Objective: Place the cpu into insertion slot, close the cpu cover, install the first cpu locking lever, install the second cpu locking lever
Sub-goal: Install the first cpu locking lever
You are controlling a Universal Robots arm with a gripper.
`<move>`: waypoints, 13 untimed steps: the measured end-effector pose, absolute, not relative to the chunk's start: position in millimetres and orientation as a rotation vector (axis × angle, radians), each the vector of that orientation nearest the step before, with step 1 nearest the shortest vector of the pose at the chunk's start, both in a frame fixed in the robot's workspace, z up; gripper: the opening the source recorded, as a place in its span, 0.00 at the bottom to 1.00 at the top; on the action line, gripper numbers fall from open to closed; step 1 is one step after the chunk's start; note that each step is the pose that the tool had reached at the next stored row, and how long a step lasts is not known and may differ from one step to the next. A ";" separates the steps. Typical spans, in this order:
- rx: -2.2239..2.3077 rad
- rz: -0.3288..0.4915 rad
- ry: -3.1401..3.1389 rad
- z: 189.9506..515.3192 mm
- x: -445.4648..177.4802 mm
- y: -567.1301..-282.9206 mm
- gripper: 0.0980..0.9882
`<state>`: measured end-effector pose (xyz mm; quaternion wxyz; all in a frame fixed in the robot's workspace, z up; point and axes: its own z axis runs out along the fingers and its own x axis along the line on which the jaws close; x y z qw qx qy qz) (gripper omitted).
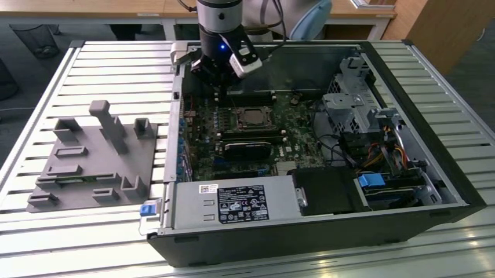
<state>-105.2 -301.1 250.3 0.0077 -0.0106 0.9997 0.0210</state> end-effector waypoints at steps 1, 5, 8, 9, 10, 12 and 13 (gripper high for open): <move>-0.033 0.066 3.125 250.2 -105.2 -299.3 0.03; -0.032 0.066 3.123 250.2 -105.2 -294.9 0.03; -0.031 0.066 3.123 250.2 -104.3 -294.3 0.03; -0.031 0.066 3.123 250.2 -103.3 -294.2 0.03; -0.030 0.066 3.123 250.2 -101.8 -294.2 0.03; -0.030 0.066 3.123 250.2 -99.0 -294.2 0.03; -0.030 0.066 3.123 250.2 -98.0 -294.2 0.03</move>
